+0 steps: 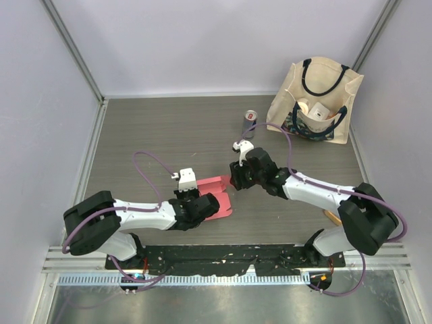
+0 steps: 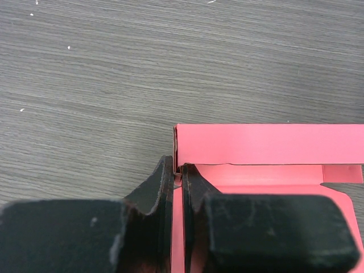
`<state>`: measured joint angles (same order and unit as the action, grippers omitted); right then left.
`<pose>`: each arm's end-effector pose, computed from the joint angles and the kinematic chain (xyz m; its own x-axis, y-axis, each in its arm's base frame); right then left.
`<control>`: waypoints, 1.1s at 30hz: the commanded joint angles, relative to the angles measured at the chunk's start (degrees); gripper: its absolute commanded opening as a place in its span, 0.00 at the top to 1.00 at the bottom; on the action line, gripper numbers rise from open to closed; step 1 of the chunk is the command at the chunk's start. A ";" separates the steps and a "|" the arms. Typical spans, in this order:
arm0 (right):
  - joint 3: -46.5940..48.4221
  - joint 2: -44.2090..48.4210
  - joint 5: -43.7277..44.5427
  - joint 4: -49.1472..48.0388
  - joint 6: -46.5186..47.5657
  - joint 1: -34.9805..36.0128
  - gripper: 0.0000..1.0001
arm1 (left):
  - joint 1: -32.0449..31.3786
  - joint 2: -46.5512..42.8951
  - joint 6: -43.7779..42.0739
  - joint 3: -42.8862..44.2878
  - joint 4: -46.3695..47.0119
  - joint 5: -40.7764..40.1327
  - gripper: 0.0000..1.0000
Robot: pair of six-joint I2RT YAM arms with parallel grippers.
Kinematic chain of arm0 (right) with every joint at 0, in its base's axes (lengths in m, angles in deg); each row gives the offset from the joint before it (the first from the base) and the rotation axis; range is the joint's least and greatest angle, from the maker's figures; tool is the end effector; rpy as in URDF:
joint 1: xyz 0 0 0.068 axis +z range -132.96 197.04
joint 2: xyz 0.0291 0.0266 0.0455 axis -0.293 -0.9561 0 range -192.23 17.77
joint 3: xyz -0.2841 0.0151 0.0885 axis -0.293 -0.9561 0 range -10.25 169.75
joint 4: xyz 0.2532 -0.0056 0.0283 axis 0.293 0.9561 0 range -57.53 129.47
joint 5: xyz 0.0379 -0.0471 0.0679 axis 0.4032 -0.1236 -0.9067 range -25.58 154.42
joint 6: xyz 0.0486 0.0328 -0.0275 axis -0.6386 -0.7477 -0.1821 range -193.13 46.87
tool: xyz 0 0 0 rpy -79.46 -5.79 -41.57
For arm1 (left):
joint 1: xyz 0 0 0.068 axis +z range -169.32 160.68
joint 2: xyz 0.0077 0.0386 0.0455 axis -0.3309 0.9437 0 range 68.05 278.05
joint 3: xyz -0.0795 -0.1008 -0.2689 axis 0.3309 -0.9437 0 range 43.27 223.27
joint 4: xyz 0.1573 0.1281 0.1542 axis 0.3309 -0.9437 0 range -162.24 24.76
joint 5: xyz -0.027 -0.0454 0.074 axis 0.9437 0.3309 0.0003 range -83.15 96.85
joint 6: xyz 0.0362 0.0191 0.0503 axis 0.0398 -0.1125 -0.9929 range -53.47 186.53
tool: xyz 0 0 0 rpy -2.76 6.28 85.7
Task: Fold the paper box
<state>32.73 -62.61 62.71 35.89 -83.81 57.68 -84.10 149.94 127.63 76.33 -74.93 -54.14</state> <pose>0.2200 0.1909 0.2210 -0.6112 -0.2805 -0.7401 -0.5647 0.8097 0.1595 0.1391 -0.1914 0.1769 -0.3894 -0.1697 -0.9053 -0.2002 0.9750 -0.0967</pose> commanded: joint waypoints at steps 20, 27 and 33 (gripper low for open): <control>3.69 -1.80 9.35 -5.70 -23.84 10.69 0.98 | -0.70 -0.76 -0.02 0.16 1.34 -2.64 1.00; 2.37 1.01 10.68 -4.40 -22.56 10.69 0.80 | -0.79 -1.20 0.16 -0.01 1.17 -2.55 1.00; -2.99 9.17 7.79 -5.53 -16.39 9.81 0.58 | -0.88 -1.47 0.16 -0.28 1.34 -2.55 1.00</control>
<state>32.08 -60.31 71.56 32.48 -103.19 67.93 -84.62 149.92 127.37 76.20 -75.09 -54.55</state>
